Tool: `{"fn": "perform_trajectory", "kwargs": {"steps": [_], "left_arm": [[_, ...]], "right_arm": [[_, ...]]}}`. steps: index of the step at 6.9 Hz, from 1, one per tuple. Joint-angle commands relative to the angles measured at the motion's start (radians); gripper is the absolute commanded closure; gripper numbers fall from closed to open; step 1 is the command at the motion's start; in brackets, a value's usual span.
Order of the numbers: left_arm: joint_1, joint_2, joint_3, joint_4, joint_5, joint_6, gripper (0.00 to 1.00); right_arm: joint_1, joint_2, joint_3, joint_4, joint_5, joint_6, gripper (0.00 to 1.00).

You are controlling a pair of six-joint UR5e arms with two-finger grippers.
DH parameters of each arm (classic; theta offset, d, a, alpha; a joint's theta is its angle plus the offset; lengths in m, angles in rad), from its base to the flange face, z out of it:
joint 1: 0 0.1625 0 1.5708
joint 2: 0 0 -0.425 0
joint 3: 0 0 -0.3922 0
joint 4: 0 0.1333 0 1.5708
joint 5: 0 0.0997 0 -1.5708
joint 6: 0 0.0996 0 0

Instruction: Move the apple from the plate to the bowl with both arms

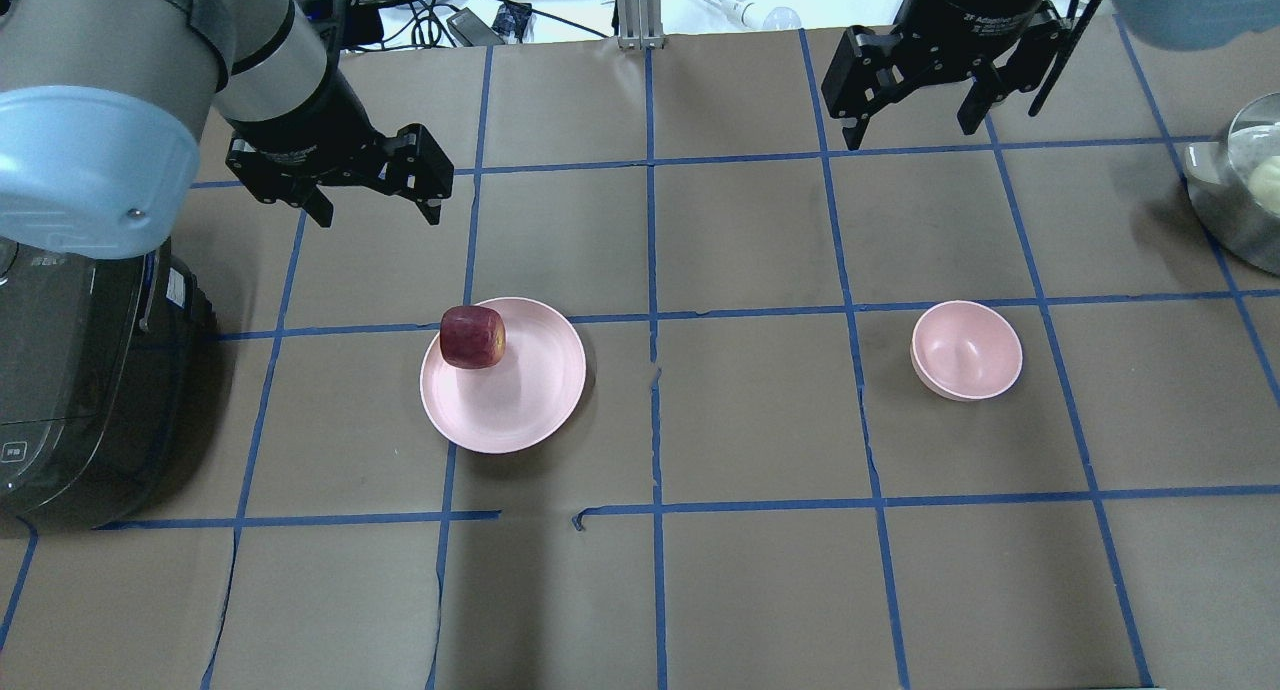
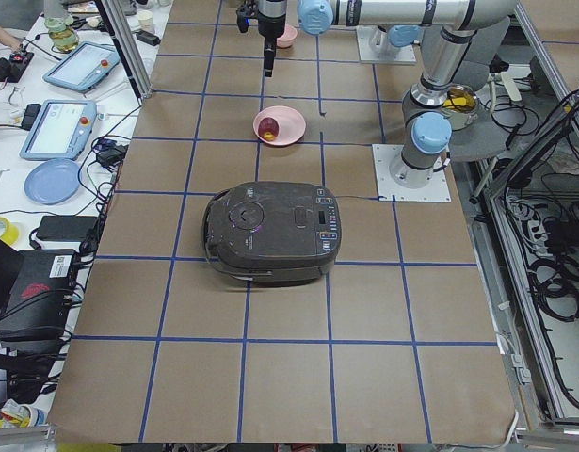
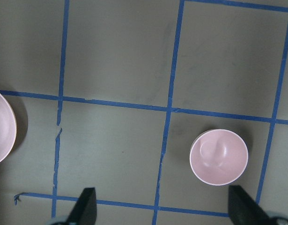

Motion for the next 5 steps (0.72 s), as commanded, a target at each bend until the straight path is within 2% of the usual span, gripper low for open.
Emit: {"fn": "perform_trajectory", "kwargs": {"steps": [1, 2, 3, 4, 5], "left_arm": [[-0.014, -0.026, -0.012, -0.002, -0.002, -0.022, 0.00], [-0.013, -0.052, -0.053, 0.050, -0.004, -0.028, 0.00], [-0.014, -0.097, -0.121, 0.171, -0.008, -0.028, 0.00], [-0.013, -0.144, -0.199, 0.319, -0.008, -0.028, 0.00], [-0.013, -0.180, -0.262, 0.431, -0.007, -0.027, 0.00]], "right_arm": [[-0.014, 0.006, 0.008, 0.036, -0.005, -0.005, 0.00], [-0.046, 0.009, 0.055, 0.038, -0.010, -0.015, 0.00], [-0.107, 0.007, 0.142, 0.021, -0.007, -0.024, 0.00], [-0.185, 0.009, 0.242, -0.035, -0.008, -0.126, 0.00], [-0.276, 0.007, 0.352, -0.145, -0.007, -0.256, 0.00]]}}
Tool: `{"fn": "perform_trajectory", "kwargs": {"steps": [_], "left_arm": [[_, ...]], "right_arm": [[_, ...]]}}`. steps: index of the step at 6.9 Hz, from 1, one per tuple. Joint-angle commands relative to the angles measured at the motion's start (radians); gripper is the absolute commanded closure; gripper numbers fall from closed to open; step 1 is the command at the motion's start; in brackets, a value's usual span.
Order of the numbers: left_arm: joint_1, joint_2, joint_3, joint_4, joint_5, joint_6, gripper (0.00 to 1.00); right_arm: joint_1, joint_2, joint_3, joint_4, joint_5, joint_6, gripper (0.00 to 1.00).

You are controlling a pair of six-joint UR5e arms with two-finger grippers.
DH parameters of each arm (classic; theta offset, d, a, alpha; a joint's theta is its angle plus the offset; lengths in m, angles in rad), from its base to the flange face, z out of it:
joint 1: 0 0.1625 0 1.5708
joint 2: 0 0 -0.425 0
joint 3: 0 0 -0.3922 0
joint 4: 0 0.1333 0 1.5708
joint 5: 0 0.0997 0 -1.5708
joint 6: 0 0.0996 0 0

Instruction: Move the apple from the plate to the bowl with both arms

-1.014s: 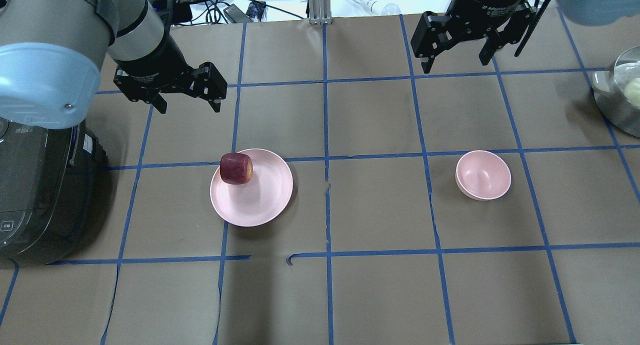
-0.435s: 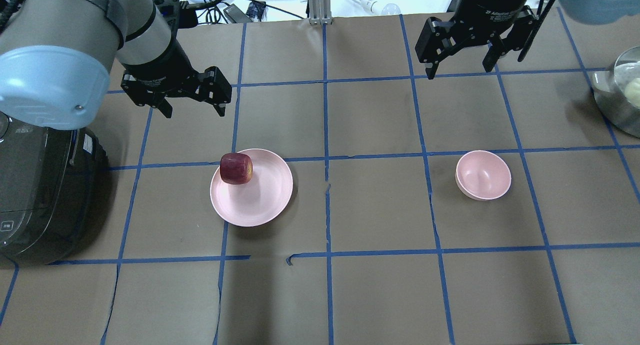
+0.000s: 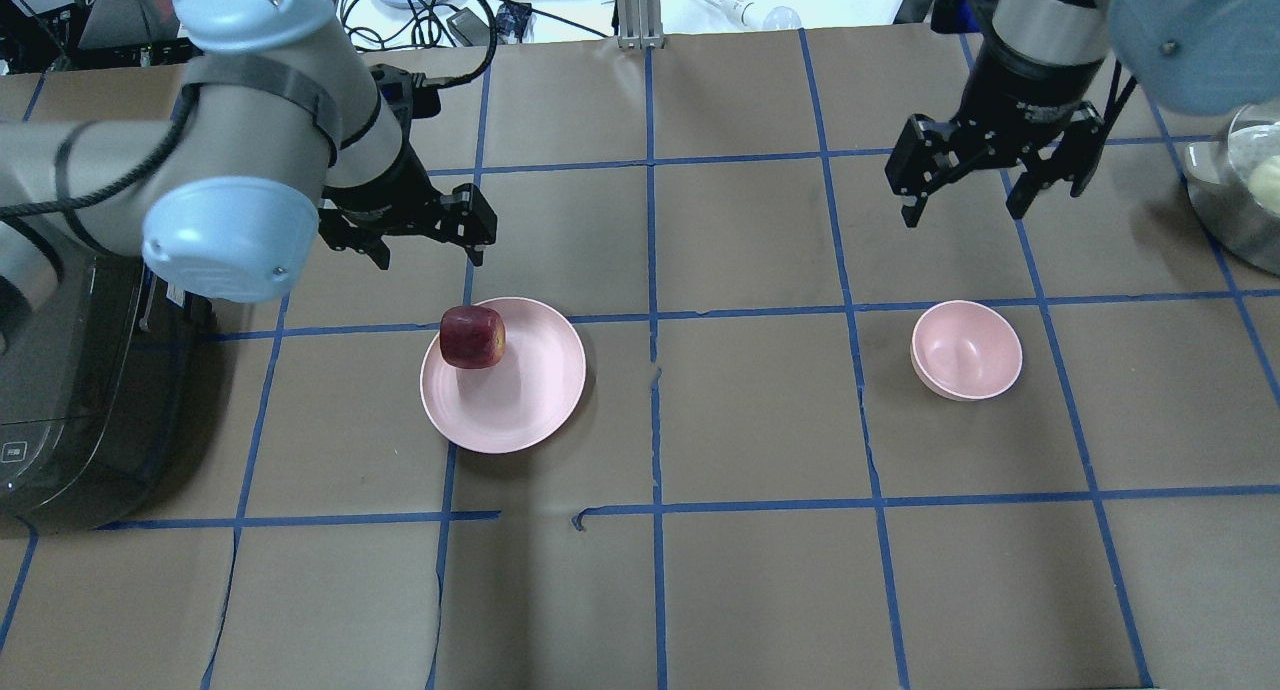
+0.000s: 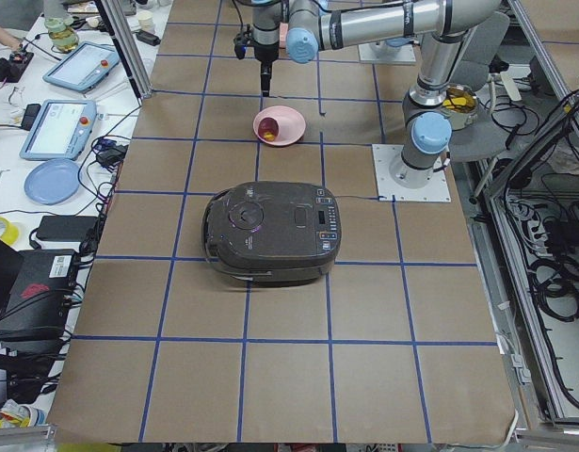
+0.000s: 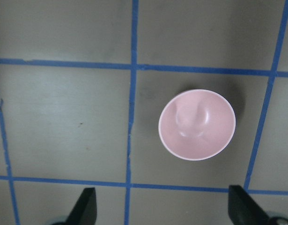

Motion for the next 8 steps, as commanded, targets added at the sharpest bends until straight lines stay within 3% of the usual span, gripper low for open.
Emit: {"fn": "perform_trajectory", "kwargs": {"steps": [1, 3, 4, 5, 6, 7, 8], "left_arm": [[0.000, -0.080, -0.087, 0.169, 0.004, 0.008, 0.00], [0.002, -0.134, -0.092, 0.171, 0.007, 0.018, 0.00], [0.000, -0.166, -0.087, 0.172, 0.001, 0.015, 0.00], [0.000, -0.191, -0.087, 0.185, -0.004, 0.015, 0.00], [0.000, -0.208, -0.090, 0.185, 0.001, 0.015, 0.00], [0.000, -0.215, -0.093, 0.185, -0.007, 0.008, 0.06], [0.000, -0.217, -0.092, 0.185, -0.004, 0.016, 0.41]], "right_arm": [[-0.188, 0.015, 0.229, -0.211, 0.001, -0.155, 0.00], [-0.252, 0.056, 0.374, -0.399, 0.013, -0.214, 0.00], [-0.252, 0.090, 0.457, -0.533, 0.016, -0.216, 0.06], [-0.252, 0.096, 0.515, -0.639, 0.016, -0.228, 0.26], [-0.252, 0.098, 0.519, -0.652, 0.027, -0.229, 0.66], [-0.252, 0.098, 0.519, -0.650, 0.038, -0.228, 1.00], [-0.254, 0.098, 0.517, -0.654, 0.038, -0.226, 1.00]]}}
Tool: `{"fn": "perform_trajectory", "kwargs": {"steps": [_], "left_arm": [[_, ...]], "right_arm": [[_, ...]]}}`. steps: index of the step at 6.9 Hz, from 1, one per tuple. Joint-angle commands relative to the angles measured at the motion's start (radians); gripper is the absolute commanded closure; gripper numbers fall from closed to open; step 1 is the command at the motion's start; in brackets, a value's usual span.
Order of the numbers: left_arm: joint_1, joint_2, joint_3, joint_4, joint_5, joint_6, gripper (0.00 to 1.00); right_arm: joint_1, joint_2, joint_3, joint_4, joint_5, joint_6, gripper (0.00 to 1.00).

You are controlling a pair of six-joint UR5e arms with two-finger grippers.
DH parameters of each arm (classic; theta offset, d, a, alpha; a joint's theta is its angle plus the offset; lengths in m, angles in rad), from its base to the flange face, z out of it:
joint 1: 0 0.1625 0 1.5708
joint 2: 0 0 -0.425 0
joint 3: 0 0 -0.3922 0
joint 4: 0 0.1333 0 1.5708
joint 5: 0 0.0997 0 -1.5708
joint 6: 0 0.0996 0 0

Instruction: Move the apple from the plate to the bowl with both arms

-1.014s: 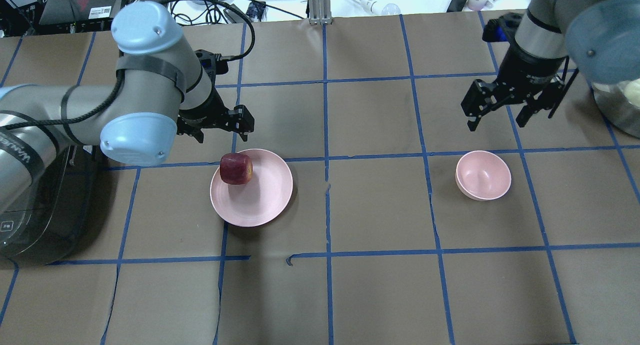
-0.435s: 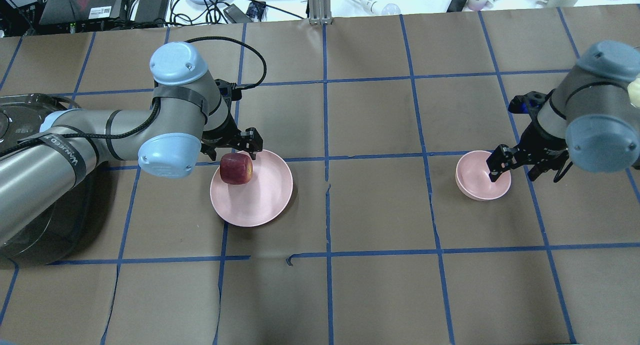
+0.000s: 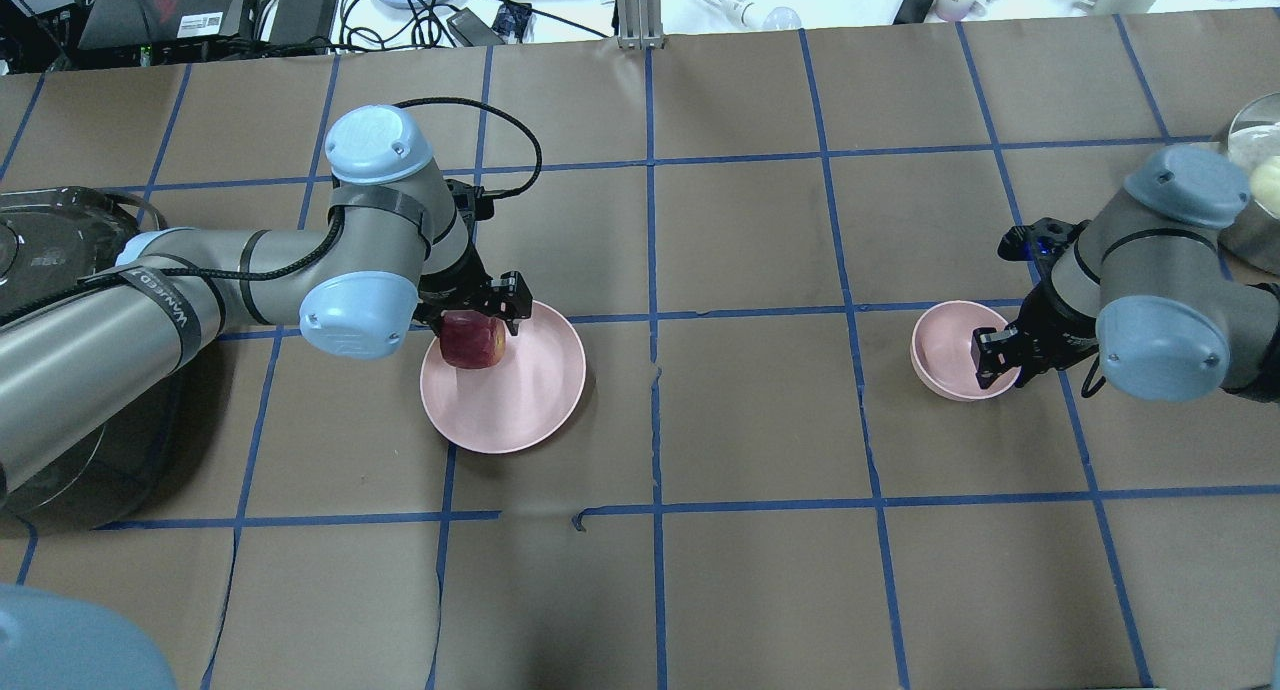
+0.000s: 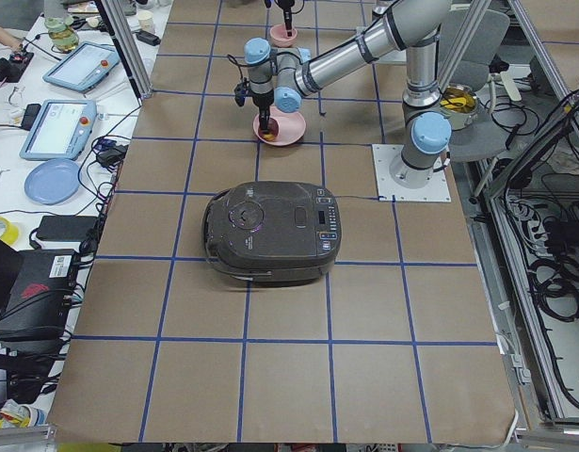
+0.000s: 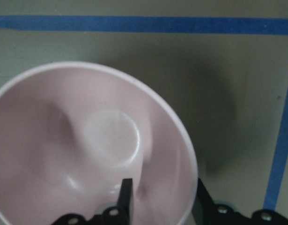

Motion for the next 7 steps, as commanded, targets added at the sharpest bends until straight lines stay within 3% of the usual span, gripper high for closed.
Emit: {"fn": "perform_trajectory", "kwargs": {"steps": [1, 2, 3, 4, 5, 6, 7], "left_arm": [[0.001, 0.006, 0.001, 0.002, -0.001, 0.012, 0.77], [0.002, 0.018, 0.006, 0.004, -0.004, 0.001, 0.97], [-0.006, 0.027, 0.017, 0.002, -0.006, -0.008, 1.00], [-0.021, 0.039, 0.030, 0.002, -0.027, -0.020, 1.00], [-0.038, 0.059, 0.046, -0.010, -0.084, -0.033, 1.00], [-0.069, 0.073, 0.050, -0.006, -0.081, -0.043, 1.00], [-0.104, 0.088, 0.047, -0.018, -0.083, -0.085, 1.00]], "right_arm": [[0.000, -0.001, -0.002, -0.007, 0.006, 0.003, 1.00], [0.006, -0.004, -0.031, 0.001, 0.040, 0.006, 1.00], [0.023, -0.004, -0.074, 0.014, 0.112, 0.009, 1.00], [0.093, -0.005, -0.087, 0.027, 0.127, 0.024, 1.00], [0.228, -0.005, -0.090, 0.013, 0.128, 0.155, 1.00], [0.343, 0.002, -0.088, -0.001, 0.126, 0.314, 1.00], [0.391, 0.016, -0.082, 0.004, 0.126, 0.349, 1.00]]}}
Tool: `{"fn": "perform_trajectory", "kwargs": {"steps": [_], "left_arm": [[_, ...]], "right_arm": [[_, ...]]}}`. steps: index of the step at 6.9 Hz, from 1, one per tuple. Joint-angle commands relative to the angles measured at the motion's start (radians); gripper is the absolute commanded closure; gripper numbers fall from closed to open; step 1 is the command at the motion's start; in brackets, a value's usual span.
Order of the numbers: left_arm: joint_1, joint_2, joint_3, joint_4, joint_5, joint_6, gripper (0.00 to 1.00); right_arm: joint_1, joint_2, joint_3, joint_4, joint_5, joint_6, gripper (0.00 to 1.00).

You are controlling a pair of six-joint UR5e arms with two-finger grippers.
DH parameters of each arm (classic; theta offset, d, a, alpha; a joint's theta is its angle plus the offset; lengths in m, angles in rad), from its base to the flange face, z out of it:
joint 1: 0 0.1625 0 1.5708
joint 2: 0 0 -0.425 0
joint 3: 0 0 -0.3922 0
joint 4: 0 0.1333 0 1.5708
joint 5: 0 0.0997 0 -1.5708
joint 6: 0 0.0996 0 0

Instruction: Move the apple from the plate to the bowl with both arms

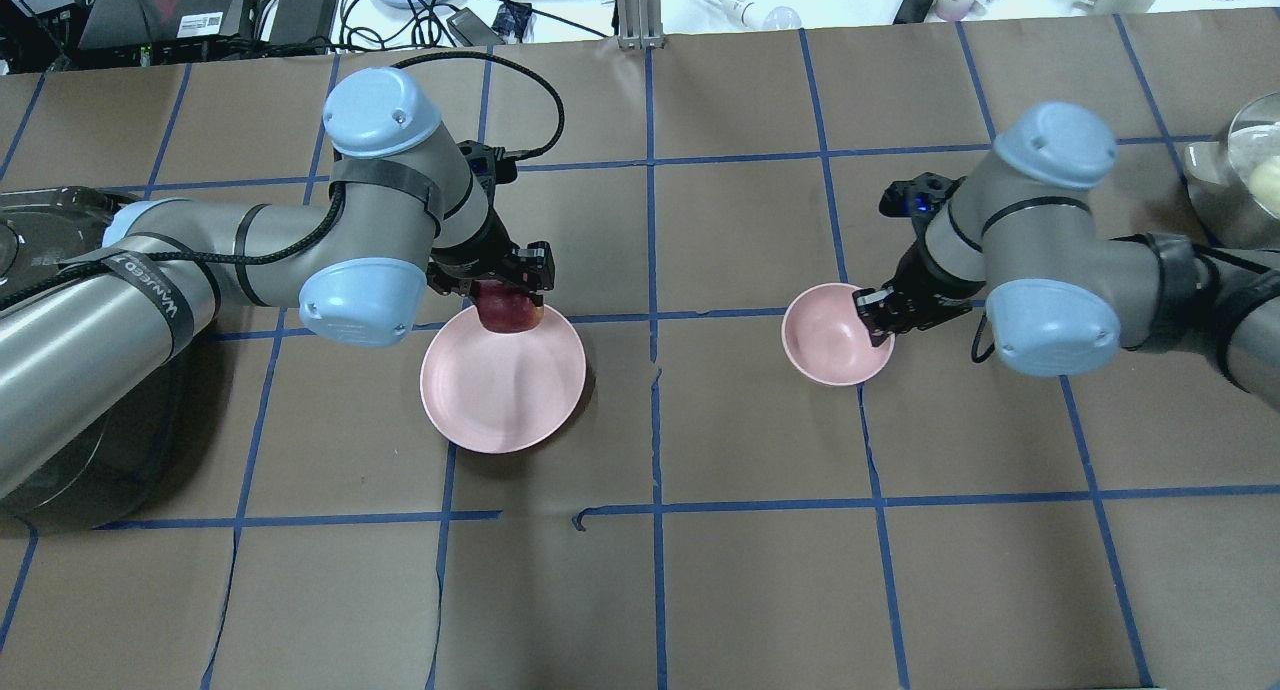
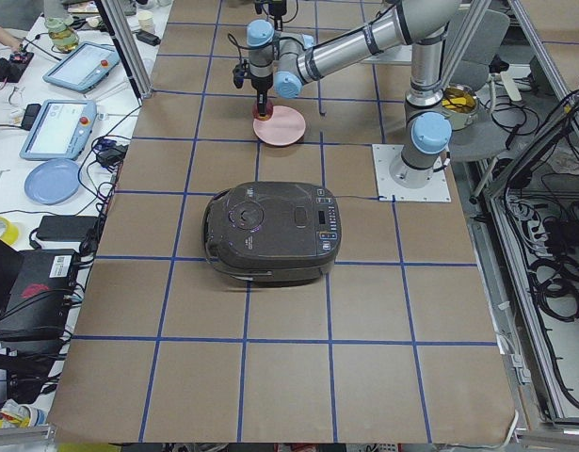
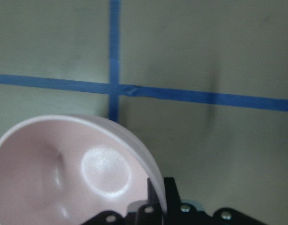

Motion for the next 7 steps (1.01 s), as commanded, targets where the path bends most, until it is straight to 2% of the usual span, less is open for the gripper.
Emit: {"fn": "perform_trajectory", "kwargs": {"steps": [1, 2, 3, 4, 5, 6, 7], "left_arm": [[-0.078, 0.024, 0.005, -0.002, -0.015, -0.120, 1.00], [-0.094, 0.017, 0.011, 0.007, -0.016, -0.137, 1.00], [-0.106, 0.016, 0.012, 0.011, -0.059, -0.172, 1.00], [-0.115, 0.018, 0.012, 0.014, -0.093, -0.215, 1.00], [-0.140, 0.018, 0.015, 0.014, -0.093, -0.237, 1.00], [-0.160, 0.009, 0.032, 0.014, -0.102, -0.312, 1.00], [-0.177, -0.008, 0.072, 0.012, -0.156, -0.376, 1.00]], "right_arm": [[0.129, 0.027, 0.005, -0.003, 0.013, 0.117, 1.00], [0.150, 0.051, 0.004, -0.007, 0.000, 0.137, 1.00], [0.151, 0.053, -0.002, -0.010, -0.004, 0.129, 0.03], [0.147, 0.041, -0.018, -0.011, -0.005, 0.128, 0.00], [0.146, 0.017, -0.085, 0.018, -0.072, 0.137, 0.00], [0.146, -0.034, -0.158, 0.103, -0.124, 0.138, 0.00], [0.140, -0.083, -0.241, 0.230, -0.125, 0.138, 0.00]]}}
